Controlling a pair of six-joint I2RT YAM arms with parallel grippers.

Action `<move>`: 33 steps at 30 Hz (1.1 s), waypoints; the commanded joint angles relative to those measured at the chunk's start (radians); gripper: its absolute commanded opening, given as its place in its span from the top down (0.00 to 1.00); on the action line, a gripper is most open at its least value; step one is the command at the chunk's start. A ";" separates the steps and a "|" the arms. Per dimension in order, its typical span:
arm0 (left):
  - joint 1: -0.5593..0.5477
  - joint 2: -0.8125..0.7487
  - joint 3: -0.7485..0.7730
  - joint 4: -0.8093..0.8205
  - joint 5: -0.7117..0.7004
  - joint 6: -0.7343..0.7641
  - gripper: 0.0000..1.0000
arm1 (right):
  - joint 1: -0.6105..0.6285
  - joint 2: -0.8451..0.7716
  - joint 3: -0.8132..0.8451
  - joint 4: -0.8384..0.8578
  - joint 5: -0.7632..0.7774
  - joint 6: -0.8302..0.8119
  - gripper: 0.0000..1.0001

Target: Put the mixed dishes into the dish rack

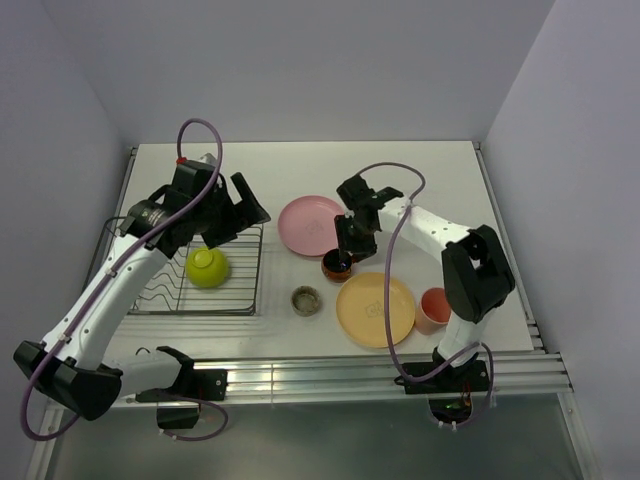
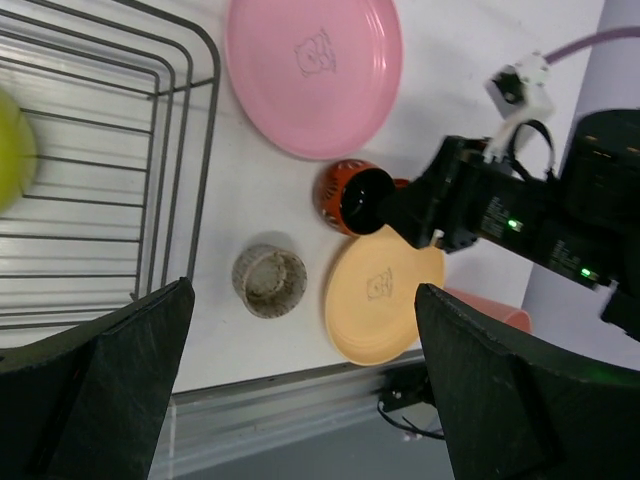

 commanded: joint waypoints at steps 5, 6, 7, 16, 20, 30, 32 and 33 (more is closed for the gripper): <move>-0.004 -0.058 0.005 0.016 0.070 -0.020 0.01 | 0.057 0.055 -0.025 0.063 0.078 0.042 0.60; -0.004 -0.060 0.003 0.013 0.070 -0.018 0.01 | 0.061 0.061 -0.029 0.065 0.081 0.043 0.65; -0.003 -0.060 0.002 0.008 0.073 -0.017 0.01 | 0.062 0.067 -0.032 0.068 0.084 0.043 0.78; -0.004 -0.020 0.057 0.033 0.258 -0.020 0.01 | 0.064 -0.014 -0.010 0.067 0.073 0.046 1.00; 0.005 -0.012 0.042 0.071 0.372 -0.093 0.01 | 0.053 -0.124 0.040 0.067 -0.023 0.043 1.00; 0.026 -0.057 -0.170 0.474 0.695 -0.614 0.01 | -0.010 -0.365 0.021 0.283 -0.374 0.063 1.00; 0.026 -0.087 -0.220 0.563 0.696 -0.676 0.01 | -0.016 -0.411 -0.010 0.364 -0.457 0.086 1.00; 0.026 -0.098 -0.237 0.589 0.692 -0.742 0.01 | -0.018 -0.423 -0.019 0.392 -0.477 0.092 1.00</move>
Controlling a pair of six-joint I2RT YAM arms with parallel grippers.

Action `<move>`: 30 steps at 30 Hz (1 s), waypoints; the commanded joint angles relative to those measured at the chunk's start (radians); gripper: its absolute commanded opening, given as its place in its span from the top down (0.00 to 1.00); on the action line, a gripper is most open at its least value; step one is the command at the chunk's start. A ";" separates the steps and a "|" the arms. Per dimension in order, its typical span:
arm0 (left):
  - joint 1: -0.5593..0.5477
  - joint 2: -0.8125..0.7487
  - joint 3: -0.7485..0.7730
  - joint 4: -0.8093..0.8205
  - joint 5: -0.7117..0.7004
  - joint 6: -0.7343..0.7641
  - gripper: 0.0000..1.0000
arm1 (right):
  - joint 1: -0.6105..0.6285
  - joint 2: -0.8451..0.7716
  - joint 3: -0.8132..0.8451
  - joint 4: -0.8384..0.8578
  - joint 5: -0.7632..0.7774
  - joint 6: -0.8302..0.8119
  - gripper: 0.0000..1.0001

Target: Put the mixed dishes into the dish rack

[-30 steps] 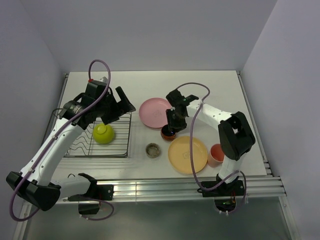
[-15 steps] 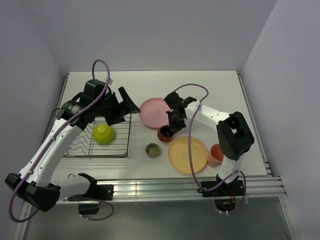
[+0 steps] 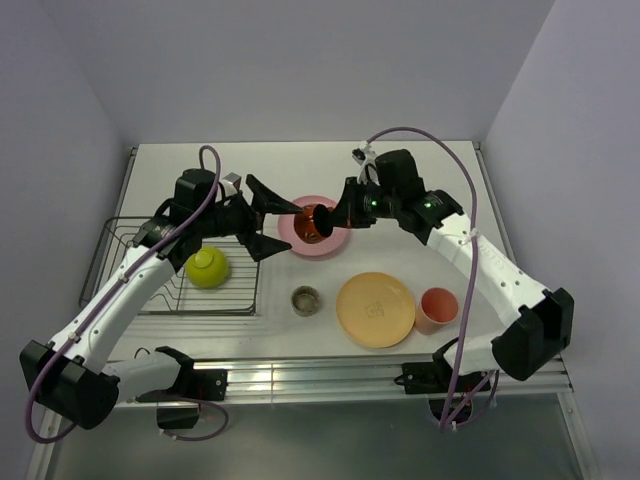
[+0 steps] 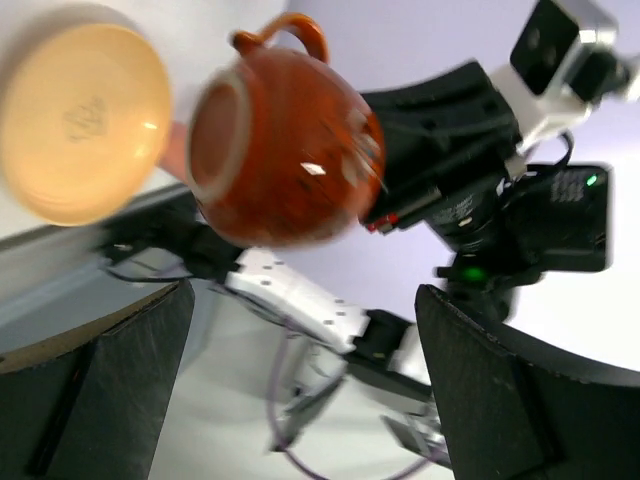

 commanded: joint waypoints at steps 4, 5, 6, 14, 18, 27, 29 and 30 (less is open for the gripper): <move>0.003 -0.112 -0.141 0.391 0.079 -0.394 0.01 | -0.009 -0.091 -0.056 0.299 -0.249 0.070 1.00; 0.004 -0.114 -0.161 0.397 0.082 -0.414 0.01 | -0.009 -0.097 -0.062 0.319 -0.263 0.076 1.00; 0.003 -0.117 -0.168 0.405 0.079 -0.449 0.01 | -0.009 -0.104 -0.068 0.339 -0.278 0.083 1.00; 0.003 -0.113 -0.206 0.557 0.090 -0.578 0.01 | -0.009 -0.156 -0.133 0.510 -0.337 0.154 1.00; 0.003 -0.086 -0.175 0.534 0.112 -0.560 0.01 | -0.009 -0.179 -0.162 0.621 -0.347 0.208 1.00; 0.003 -0.092 -0.221 0.618 0.112 -0.606 0.01 | -0.007 -0.180 -0.160 0.711 -0.384 0.257 1.00; 0.001 -0.088 -0.235 0.676 0.116 -0.629 0.01 | -0.009 -0.182 -0.174 0.738 -0.387 0.275 1.00; 0.001 -0.079 -0.232 0.687 0.121 -0.630 0.01 | -0.009 -0.177 -0.182 0.752 -0.390 0.286 1.00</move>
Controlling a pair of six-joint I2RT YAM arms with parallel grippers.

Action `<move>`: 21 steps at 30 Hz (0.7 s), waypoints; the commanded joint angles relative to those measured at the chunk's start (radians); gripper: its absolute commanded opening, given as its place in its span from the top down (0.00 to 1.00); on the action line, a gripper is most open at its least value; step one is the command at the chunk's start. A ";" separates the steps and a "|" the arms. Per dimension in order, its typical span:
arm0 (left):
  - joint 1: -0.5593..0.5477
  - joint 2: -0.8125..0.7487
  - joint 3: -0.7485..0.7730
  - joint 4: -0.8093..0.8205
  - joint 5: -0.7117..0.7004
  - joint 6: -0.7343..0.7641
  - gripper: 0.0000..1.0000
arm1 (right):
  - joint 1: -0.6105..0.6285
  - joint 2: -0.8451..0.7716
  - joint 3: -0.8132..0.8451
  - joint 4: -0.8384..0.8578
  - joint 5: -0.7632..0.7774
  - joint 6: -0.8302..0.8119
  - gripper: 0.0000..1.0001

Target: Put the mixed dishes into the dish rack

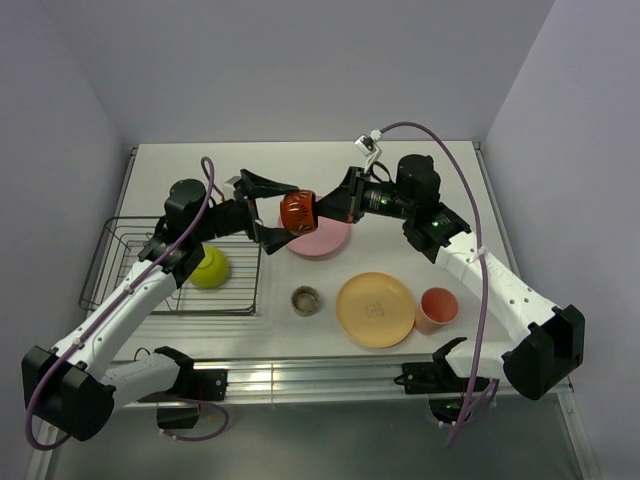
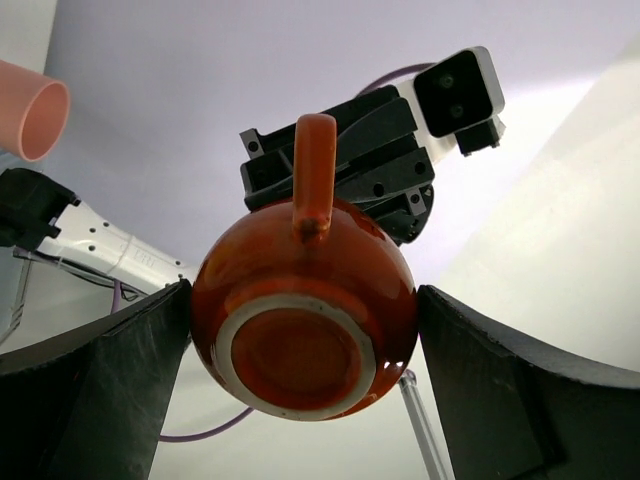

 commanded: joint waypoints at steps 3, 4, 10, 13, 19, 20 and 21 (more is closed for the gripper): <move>0.003 0.017 0.036 0.117 0.018 -0.043 0.01 | 0.007 -0.027 -0.017 0.193 -0.054 0.071 1.00; 0.001 0.022 0.041 0.120 0.020 -0.045 0.01 | 0.007 -0.027 -0.017 0.198 -0.054 0.073 1.00; 0.003 0.020 0.037 0.193 0.017 -0.094 0.01 | 0.007 -0.007 -0.025 0.245 -0.062 0.101 1.00; 0.001 0.016 0.040 0.207 0.018 -0.102 0.01 | 0.007 0.007 -0.027 0.259 -0.063 0.111 1.00; 0.003 0.006 0.043 0.226 0.018 -0.108 0.01 | 0.008 0.038 -0.019 0.245 -0.062 0.110 1.00; 0.001 0.005 0.044 0.227 0.020 -0.108 0.01 | 0.007 0.041 -0.017 0.241 -0.060 0.107 1.00; 0.003 0.005 0.043 0.238 0.020 -0.109 0.01 | 0.007 0.044 -0.017 0.241 -0.062 0.108 1.00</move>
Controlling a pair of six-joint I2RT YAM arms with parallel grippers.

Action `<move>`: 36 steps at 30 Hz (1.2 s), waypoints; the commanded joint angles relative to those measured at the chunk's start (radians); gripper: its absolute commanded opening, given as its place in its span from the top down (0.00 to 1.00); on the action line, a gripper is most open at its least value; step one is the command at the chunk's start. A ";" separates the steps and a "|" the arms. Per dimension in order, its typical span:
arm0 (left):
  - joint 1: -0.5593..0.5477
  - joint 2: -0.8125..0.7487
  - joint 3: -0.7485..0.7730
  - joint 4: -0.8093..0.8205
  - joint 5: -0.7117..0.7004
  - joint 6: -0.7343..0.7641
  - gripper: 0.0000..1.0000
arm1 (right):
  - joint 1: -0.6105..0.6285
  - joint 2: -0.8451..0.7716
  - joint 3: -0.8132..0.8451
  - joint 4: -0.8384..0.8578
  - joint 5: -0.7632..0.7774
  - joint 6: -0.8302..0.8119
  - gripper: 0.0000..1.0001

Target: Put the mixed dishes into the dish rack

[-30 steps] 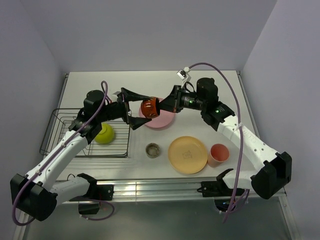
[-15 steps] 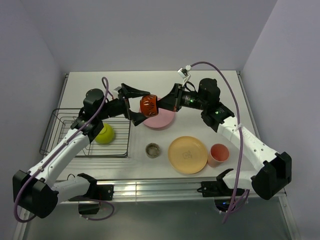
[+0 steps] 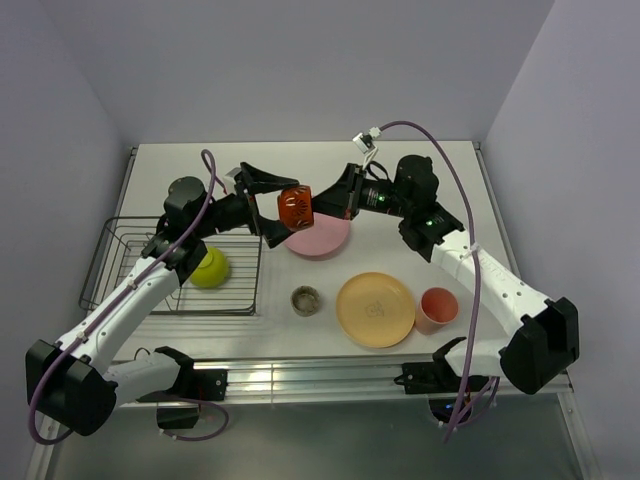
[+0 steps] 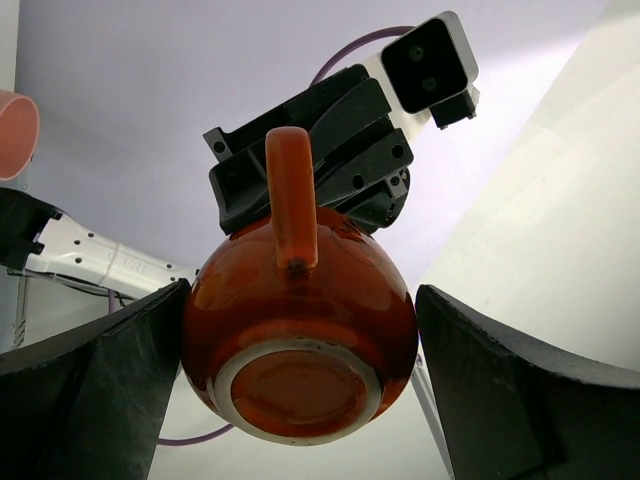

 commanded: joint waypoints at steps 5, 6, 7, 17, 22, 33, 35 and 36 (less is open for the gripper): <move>0.000 -0.019 0.044 0.110 0.013 -0.098 0.01 | 0.007 0.030 0.028 0.059 -0.023 0.005 1.00; 0.001 -0.018 0.042 0.116 0.013 -0.099 0.01 | 0.007 0.033 0.031 0.055 -0.021 0.002 1.00; 0.000 -0.018 0.042 0.122 0.013 -0.099 0.02 | 0.007 0.033 0.031 0.052 -0.021 0.000 1.00; 0.001 -0.022 0.015 0.190 -0.003 -0.099 0.83 | 0.007 0.059 0.062 -0.011 -0.021 -0.026 1.00; 0.021 -0.059 -0.028 0.089 -0.007 -0.026 1.00 | 0.006 0.052 0.128 -0.194 0.064 -0.133 0.23; 0.394 -0.159 0.050 -0.780 -0.061 0.666 1.00 | -0.066 -0.102 0.114 -0.640 0.546 -0.267 0.00; 0.448 -0.110 0.160 -1.028 -0.216 0.825 1.00 | -0.070 -0.112 0.129 -0.710 0.563 -0.302 0.00; 0.448 -0.090 0.197 -1.084 -0.277 0.943 1.00 | -0.070 -0.118 0.128 -0.726 0.568 -0.313 0.00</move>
